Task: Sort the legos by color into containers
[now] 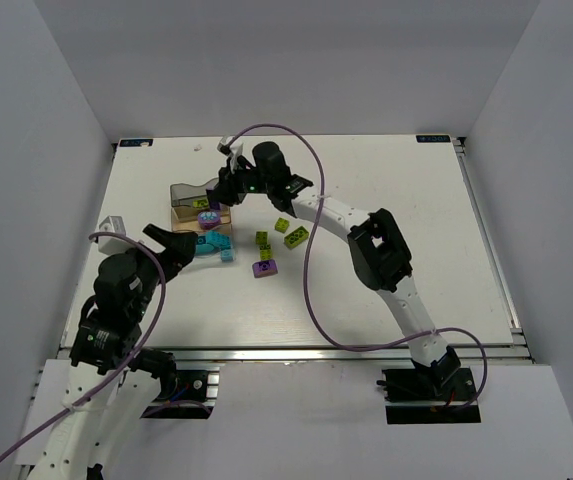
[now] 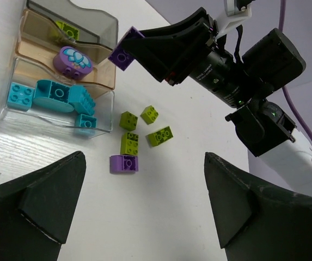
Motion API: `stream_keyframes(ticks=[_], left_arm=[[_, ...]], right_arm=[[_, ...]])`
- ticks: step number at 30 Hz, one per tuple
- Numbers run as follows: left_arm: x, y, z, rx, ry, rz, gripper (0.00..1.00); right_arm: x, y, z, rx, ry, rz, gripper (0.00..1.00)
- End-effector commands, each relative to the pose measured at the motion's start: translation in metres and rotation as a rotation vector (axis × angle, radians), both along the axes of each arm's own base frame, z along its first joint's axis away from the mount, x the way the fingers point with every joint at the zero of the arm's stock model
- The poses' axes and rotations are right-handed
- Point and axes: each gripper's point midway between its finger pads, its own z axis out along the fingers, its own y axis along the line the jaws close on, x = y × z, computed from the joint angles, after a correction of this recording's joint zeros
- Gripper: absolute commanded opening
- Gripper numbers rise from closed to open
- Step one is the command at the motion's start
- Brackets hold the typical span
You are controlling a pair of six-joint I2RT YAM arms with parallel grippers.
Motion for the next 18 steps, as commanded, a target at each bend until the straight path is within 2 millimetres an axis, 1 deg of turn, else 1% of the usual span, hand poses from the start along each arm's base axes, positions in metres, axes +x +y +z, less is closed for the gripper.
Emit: stream_keyframes(ticks=[1, 3, 5, 6, 8, 11, 12, 14, 15, 16, 18], left_arm=[[-0.002, 0.007, -0.014, -0.005, 0.046, 0.049, 0.98], [-0.002, 0.006, -0.02, -0.008, 0.059, 0.045, 0.98], [-0.003, 0.006, -0.025, -0.016, 0.068, 0.046, 0.98], [-0.002, 0.004, -0.029, -0.021, 0.07, 0.04, 0.98], [-0.001, 0.002, -0.032, -0.036, 0.075, 0.038, 0.98], [0.003, -0.002, -0.032, -0.063, 0.076, 0.035, 0.98], [0.005, -0.003, -0.035, -0.069, 0.091, 0.034, 0.98], [0.006, -0.007, -0.038, -0.084, 0.108, 0.023, 0.98], [0.007, -0.01, -0.039, -0.089, 0.113, 0.012, 0.98], [0.01, -0.012, -0.044, -0.087, 0.136, 0.006, 0.98], [0.012, -0.02, -0.047, -0.098, 0.148, -0.029, 0.97]], right_arm=[[0.018, 0.011, 0.018, 0.065, -0.091, -0.057, 0.18], [0.019, 0.011, 0.009, 0.05, -0.09, -0.057, 0.19], [0.018, 0.012, 0.004, 0.043, -0.09, -0.055, 0.2], [0.019, 0.011, -0.002, 0.036, -0.089, -0.057, 0.24], [0.021, 0.011, -0.006, 0.03, -0.092, -0.063, 0.28], [0.026, 0.01, -0.011, 0.022, -0.11, -0.078, 0.44], [0.026, 0.01, -0.011, 0.024, -0.117, -0.076, 0.51], [0.026, 0.01, -0.009, 0.028, -0.135, -0.064, 0.57], [0.025, 0.01, -0.005, 0.031, -0.137, -0.056, 0.62], [0.026, 0.008, -0.003, 0.033, -0.14, -0.054, 0.65], [0.024, 0.006, 0.005, 0.042, -0.145, -0.044, 0.67]])
